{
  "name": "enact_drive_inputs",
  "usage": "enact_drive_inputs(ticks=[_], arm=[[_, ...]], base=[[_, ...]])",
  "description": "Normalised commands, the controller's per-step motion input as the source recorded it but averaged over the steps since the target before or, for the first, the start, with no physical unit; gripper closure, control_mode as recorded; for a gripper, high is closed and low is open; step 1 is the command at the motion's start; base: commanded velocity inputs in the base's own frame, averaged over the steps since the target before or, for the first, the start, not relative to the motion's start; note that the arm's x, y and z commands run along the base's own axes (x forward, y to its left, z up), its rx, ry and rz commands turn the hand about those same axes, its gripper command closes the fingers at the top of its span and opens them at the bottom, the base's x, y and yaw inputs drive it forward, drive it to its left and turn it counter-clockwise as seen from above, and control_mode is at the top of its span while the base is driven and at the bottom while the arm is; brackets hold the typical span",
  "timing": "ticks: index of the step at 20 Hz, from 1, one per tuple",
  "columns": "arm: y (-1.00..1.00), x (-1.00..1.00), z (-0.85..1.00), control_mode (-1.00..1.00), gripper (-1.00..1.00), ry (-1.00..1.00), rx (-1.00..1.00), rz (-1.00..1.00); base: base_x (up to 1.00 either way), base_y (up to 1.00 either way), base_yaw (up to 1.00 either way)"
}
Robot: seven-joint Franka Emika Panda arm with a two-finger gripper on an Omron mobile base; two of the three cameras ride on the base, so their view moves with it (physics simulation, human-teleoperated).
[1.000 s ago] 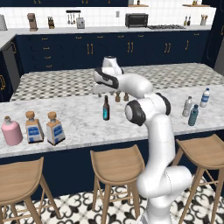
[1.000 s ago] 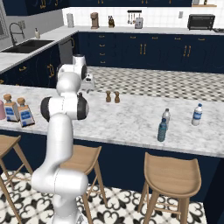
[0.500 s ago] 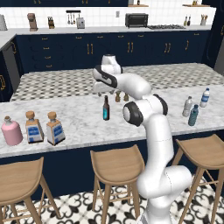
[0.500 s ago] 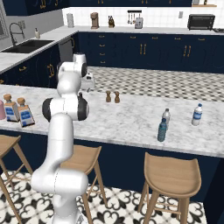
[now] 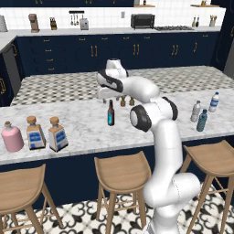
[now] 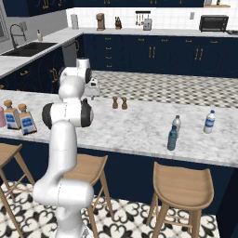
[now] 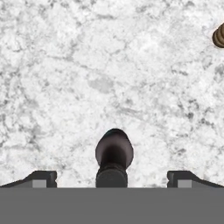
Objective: Move the plastic bottles in the middle to the plastics group, and the glass bottles in the middle to the glass group.
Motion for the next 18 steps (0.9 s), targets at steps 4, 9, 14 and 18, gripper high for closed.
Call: enact_drive_inputs(ticks=[4,9,14,18], arm=[[0.00,-0.07,-0.20,-1.00,-1.00,-0.02,0.00,0.00],[0.00,0.00,-0.10,-1.00,-1.00,-0.01,0.00,0.00],[0.00,0.02,-0.02,-1.00,-1.00,0.00,0.00,0.00],[0.00,0.10,-0.01,-1.00,-1.00,0.00,0.00,0.00]], base=[[0.00,0.00,0.00],[0.00,0.00,0.00],[0.00,0.00,0.00],[0.00,0.00,0.00]])
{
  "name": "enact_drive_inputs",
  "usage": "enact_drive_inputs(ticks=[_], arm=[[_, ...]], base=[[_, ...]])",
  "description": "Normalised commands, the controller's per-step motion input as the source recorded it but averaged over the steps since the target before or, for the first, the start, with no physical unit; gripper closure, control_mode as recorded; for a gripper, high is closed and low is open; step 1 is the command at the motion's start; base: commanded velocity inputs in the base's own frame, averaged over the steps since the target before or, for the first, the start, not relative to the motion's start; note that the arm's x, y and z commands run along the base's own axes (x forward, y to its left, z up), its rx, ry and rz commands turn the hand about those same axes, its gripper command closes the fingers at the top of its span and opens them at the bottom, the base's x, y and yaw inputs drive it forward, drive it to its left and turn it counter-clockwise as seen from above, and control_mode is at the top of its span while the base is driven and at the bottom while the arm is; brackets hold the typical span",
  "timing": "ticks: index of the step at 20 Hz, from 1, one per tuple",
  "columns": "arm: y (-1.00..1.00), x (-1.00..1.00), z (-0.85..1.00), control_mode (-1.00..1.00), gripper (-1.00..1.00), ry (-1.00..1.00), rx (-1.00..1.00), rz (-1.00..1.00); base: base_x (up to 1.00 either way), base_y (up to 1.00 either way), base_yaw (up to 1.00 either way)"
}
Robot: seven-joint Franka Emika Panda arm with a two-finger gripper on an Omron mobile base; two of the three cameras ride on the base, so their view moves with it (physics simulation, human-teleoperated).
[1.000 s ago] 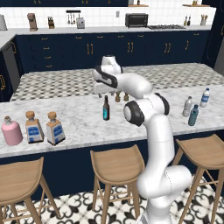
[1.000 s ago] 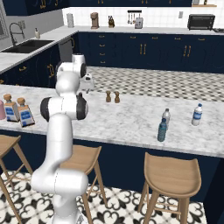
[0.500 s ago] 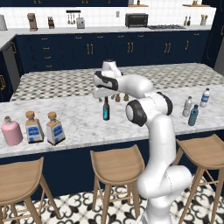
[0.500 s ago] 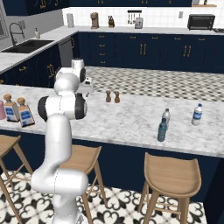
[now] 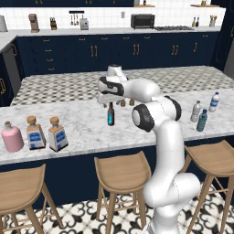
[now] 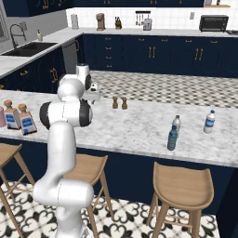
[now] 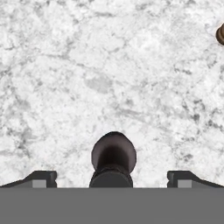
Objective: Move the plastic bottles in the middle to the plastics group, and the glass bottles in the middle to the glass group.
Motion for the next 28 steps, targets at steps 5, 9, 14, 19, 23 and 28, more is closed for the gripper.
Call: enact_drive_inputs(ticks=[5,9,14,19,23,28], arm=[[0.00,0.07,-0.01,-1.00,-1.00,0.00,0.00,0.00],[0.00,0.01,-0.01,-1.00,-1.00,0.00,0.00,0.00],[0.00,0.06,0.00,-1.00,-1.00,0.00,0.00,0.00],[0.01,0.17,-0.02,-1.00,-1.00,0.00,0.00,0.00],[0.02,0.22,-0.01,-1.00,-1.00,0.00,0.00,0.00],[0.00,0.05,-0.02,-1.00,-1.00,0.00,0.00,0.00]], base=[[0.00,0.00,0.00],[0.00,0.00,0.00],[0.00,0.00,0.00],[0.00,0.00,0.00],[0.00,0.00,0.00],[0.00,0.00,0.00]])
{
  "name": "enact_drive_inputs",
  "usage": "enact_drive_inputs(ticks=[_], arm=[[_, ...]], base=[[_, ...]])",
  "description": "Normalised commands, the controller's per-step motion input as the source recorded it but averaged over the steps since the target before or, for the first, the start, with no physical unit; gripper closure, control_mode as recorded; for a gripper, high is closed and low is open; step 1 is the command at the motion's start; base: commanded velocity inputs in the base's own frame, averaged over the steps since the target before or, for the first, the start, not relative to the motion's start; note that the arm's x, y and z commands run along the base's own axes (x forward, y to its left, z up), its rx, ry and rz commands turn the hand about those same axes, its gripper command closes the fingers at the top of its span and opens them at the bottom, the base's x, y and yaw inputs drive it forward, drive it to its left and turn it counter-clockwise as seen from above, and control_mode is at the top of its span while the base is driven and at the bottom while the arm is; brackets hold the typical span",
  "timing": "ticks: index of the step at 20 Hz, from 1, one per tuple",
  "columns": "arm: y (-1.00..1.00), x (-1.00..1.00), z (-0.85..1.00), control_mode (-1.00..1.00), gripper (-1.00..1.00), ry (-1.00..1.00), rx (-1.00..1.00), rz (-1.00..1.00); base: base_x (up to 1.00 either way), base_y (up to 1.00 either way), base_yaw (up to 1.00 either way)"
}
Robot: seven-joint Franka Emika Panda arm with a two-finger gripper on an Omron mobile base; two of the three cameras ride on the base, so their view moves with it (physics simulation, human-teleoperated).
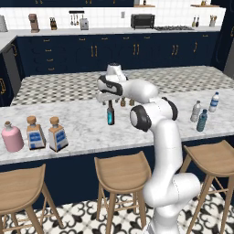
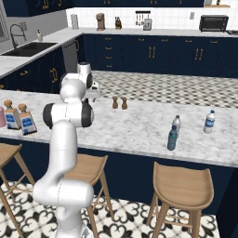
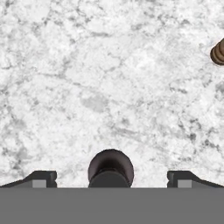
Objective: Move the plastic bottles in the middle to the plastics group, and the glass bottles in the middle to the glass group.
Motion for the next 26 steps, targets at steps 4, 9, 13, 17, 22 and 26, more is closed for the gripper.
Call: enact_drive_inputs(ticks=[4,9,13,17,22,26], arm=[[0.03,0.00,-0.01,-1.00,1.00,0.00,0.00,0.00],[0.00,0.00,0.00,-1.00,1.00,0.00,0.00,0.00],[0.00,-0.09,0.00,-1.00,1.00,-0.01,0.00,0.00],[-0.28,-0.59,0.07,-1.00,1.00,-0.07,0.00,0.00],[-0.77,-0.76,0.25,-1.00,1.00,-0.10,0.01,0.00],[-1.00,-0.90,0.14,-1.00,1.00,-0.10,0.04,-0.01]], base=[[0.00,0.00,0.00],[0.00,0.00,0.00],[0.00,0.00,0.00],[0.00,0.00,0.00],[0.00,0.00,0.00],[0.00,0.00,0.00]])
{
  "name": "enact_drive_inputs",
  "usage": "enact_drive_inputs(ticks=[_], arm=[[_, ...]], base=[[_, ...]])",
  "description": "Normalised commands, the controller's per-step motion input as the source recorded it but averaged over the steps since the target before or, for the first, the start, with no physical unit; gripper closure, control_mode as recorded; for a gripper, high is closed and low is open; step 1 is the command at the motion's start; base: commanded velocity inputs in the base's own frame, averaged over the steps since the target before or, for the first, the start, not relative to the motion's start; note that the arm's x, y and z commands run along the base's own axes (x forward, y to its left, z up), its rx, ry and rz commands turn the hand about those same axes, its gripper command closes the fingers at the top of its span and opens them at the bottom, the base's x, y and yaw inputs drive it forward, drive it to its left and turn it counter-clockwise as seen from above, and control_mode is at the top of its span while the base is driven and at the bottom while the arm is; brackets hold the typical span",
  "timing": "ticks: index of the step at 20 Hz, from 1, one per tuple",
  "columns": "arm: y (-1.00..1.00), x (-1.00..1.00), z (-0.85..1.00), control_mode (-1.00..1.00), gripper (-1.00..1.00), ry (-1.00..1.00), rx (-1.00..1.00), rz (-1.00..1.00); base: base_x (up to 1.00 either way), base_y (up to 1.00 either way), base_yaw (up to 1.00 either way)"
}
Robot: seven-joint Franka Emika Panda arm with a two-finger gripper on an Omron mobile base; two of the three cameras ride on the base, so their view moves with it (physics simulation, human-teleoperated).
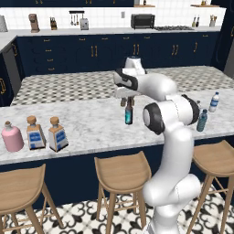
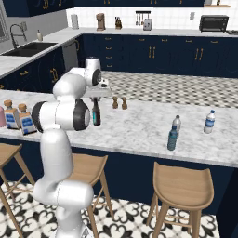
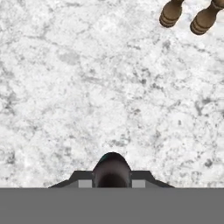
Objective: Move the plastic bottles in the middle to the plastics group, and the glass bottles in the middle to the glass group.
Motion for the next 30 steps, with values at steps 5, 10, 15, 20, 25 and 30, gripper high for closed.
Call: enact_drive_inputs(ticks=[5,10,15,20,25,30], arm=[[-0.61,-1.00,0.03,-1.00,1.00,-0.07,0.03,-0.02],[0.39,-0.65,0.30,-1.00,1.00,-0.01,0.00,-0.01],[0.77,-0.04,0.44,-1.00,1.00,0.00,0.02,0.06],[0.73,0.00,0.48,-1.00,1.00,0.02,0.06,0.12],[0.87,-0.04,0.16,-1.00,1.00,0.04,0.01,0.12],[0.83,-0.13,-0.03,-1.00,1.00,0.00,0.00,0.13]], base=[[0.00,0.00,0.00],[0.00,0.00,0.00],[0.00,0.00,0.00],[0.00,0.00,0.00],[0.00,0.00,0.00],[0.00,0.00,0.00]])
